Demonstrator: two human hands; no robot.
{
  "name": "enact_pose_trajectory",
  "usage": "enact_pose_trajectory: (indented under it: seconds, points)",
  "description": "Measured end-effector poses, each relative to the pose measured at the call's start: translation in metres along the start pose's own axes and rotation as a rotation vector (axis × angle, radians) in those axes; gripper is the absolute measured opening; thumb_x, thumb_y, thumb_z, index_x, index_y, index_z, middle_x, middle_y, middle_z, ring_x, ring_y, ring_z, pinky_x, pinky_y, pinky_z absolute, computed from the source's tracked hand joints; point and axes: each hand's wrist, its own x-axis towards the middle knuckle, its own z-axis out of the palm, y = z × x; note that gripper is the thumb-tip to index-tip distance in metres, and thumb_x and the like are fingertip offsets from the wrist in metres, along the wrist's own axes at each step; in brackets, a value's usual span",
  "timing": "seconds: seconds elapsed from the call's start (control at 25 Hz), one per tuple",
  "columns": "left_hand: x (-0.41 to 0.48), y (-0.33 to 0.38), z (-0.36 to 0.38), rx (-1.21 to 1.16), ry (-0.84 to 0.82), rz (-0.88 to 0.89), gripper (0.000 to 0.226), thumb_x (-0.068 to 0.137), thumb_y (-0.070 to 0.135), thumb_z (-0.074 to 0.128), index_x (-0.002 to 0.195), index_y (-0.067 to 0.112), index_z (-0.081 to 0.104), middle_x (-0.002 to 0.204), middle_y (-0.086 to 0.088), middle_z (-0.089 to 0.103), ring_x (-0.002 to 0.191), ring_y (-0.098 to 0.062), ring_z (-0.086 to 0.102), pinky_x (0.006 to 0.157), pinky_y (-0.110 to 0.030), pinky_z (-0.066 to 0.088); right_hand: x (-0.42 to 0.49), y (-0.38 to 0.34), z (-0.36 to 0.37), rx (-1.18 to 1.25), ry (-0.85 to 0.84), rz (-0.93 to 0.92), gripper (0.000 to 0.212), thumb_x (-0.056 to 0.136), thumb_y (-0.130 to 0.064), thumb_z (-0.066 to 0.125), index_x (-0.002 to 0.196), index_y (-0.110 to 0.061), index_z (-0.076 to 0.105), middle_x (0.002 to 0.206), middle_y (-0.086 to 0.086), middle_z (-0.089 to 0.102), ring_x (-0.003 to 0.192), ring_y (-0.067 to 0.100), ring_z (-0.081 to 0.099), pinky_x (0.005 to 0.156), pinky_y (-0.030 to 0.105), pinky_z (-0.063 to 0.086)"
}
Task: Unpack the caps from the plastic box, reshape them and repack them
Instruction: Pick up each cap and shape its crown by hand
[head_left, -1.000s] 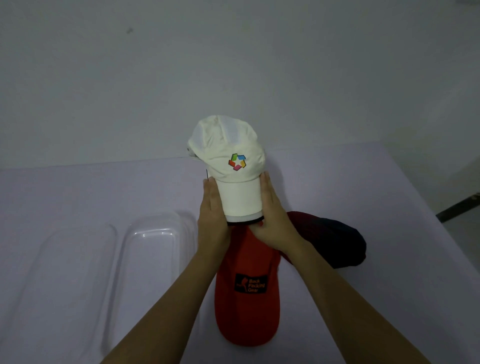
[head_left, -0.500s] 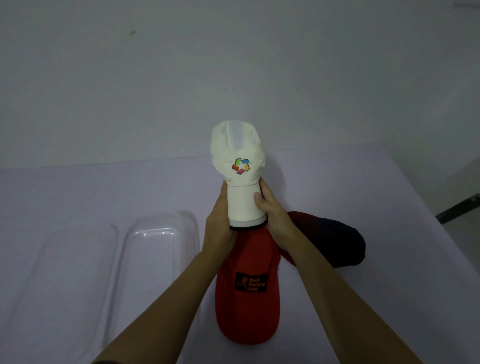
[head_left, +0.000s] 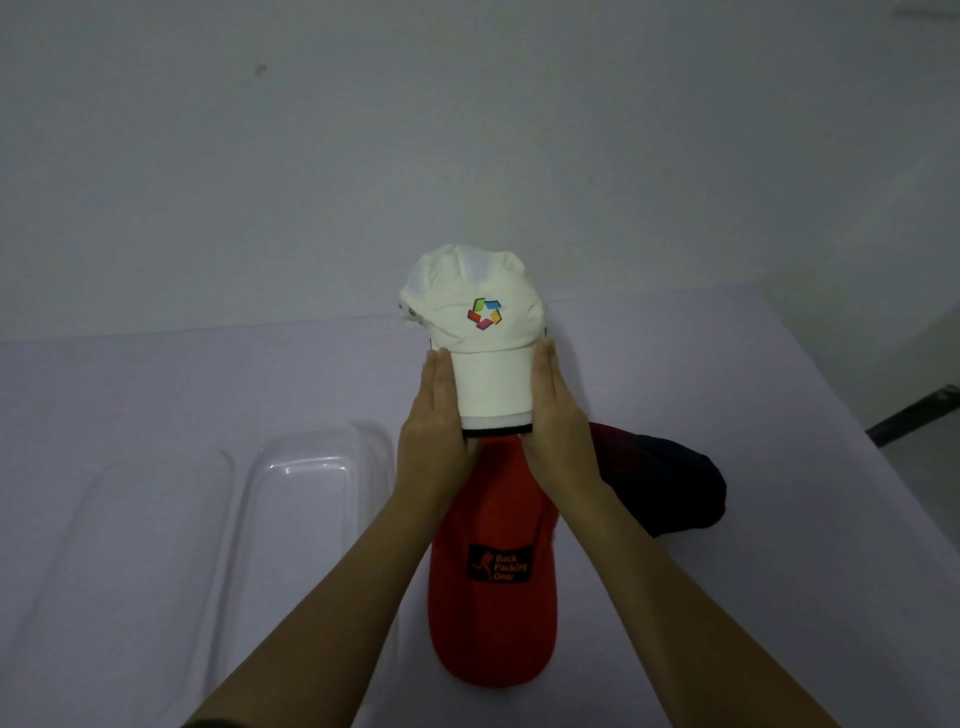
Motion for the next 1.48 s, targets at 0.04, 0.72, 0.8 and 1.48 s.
enact_pose_trajectory:
  seconds: [0.04, 0.72, 0.8, 1.48]
  points:
    - [0.000, -0.001, 0.001, 0.005, 0.001, 0.001, 0.060, 0.086, 0.018, 0.060, 0.135, -0.006, 0.036, 0.132, -0.030, 0.051, 0.114, -0.040, 0.058, 0.091, -0.038, 0.047, -0.002, 0.000, 0.002, 0.010, 0.035, -0.003, 0.083, 0.088, 0.006, 0.055, 0.145, -0.010, -0.003, 0.155, 0.022, 0.018, 0.129, 0.036, 0.046, 0.093, 0.043, 0.051]
    - [0.000, 0.028, 0.003, -0.398, 0.062, -0.234, 0.049, 0.089, 0.011, 0.048, 0.134, -0.006, 0.043, 0.116, 0.002, 0.054, 0.100, 0.009, 0.047, 0.081, 0.008, 0.034, -0.003, -0.028, 0.007, 0.721, -0.114, 0.373, 0.047, 0.099, -0.016, 0.044, 0.144, -0.023, 0.034, 0.116, -0.024, 0.053, 0.105, -0.011, 0.054, 0.090, 0.014, 0.043]
    - [0.000, 0.033, 0.003, -0.425, 0.075, -0.271, 0.050, 0.089, 0.015, 0.048, 0.135, -0.002, 0.043, 0.118, 0.005, 0.051, 0.103, 0.001, 0.052, 0.083, 0.007, 0.034, -0.003, -0.028, 0.008, 0.737, -0.104, 0.374, 0.047, 0.099, -0.017, 0.044, 0.144, -0.023, 0.034, 0.123, -0.016, 0.053, 0.113, 0.000, 0.053, 0.097, 0.022, 0.044]
    - [0.031, -0.026, 0.000, -0.413, -0.363, -0.114, 0.082, 0.067, 0.000, 0.043, 0.146, 0.008, 0.023, 0.153, -0.015, 0.027, 0.140, -0.020, 0.027, 0.115, -0.030, 0.026, 0.030, 0.024, -0.003, 0.738, -0.317, 0.275, 0.093, 0.061, 0.002, 0.053, 0.146, -0.019, 0.021, 0.149, -0.001, 0.031, 0.137, 0.013, 0.032, 0.110, 0.029, 0.036]
